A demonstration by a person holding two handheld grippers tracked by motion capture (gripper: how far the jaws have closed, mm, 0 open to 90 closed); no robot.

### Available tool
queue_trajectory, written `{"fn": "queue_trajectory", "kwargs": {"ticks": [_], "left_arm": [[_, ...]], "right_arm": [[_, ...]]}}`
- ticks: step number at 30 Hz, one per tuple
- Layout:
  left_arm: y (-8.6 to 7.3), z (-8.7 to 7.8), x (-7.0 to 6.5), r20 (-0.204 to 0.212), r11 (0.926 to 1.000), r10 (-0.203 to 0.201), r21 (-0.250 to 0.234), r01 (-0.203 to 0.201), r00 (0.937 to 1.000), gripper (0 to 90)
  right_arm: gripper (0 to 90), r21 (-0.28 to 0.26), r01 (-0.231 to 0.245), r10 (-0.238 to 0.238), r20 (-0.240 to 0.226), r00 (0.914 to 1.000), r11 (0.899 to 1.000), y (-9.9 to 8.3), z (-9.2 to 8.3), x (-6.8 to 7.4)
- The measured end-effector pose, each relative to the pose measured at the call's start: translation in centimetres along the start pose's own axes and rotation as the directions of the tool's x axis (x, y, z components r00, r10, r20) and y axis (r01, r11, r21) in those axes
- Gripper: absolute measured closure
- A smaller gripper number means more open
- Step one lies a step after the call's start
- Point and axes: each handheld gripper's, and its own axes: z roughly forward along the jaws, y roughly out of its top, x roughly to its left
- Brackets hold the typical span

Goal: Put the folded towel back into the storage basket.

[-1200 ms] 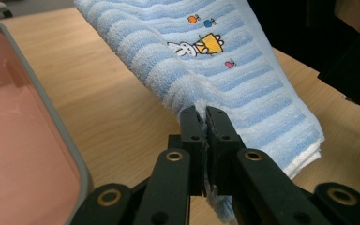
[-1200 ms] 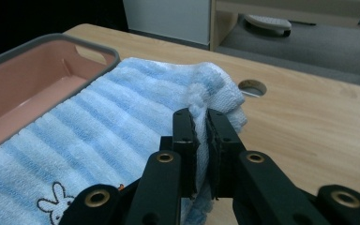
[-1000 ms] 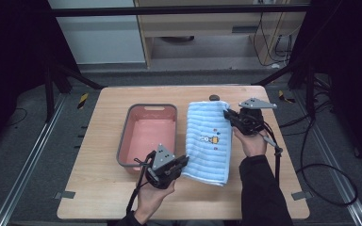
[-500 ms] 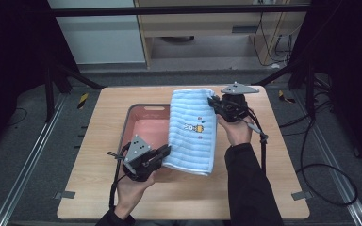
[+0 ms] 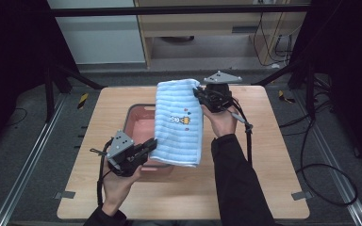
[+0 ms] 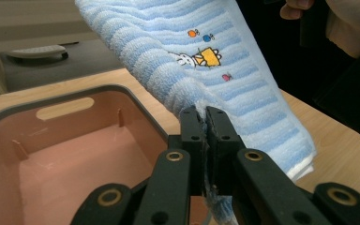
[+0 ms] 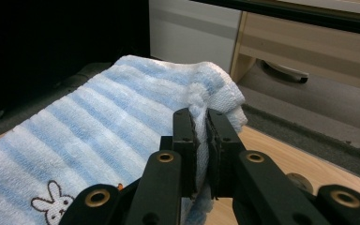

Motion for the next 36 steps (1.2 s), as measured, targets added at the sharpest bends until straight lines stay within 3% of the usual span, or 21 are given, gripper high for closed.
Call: {"fn": "queue_trajectory", "kwargs": {"ticks": [14,36], "left_arm": [[0.1,-1.9,3.4,-0.064,0.9993,-0.037,-0.013,0.036,0.9973,86.0],[-2.1,-1.2,7.1,-0.126,0.9960,-0.078,0.033,0.082,0.9889,86.0]], "right_arm": [[83.5,0.002,0.033,-0.033,-0.035,0.9989,0.999,2.0,3.5,2.3],[83.5,0.039,0.037,-0.034,-0.088,0.9956,0.999,1.1,9.4,4.3]]}}
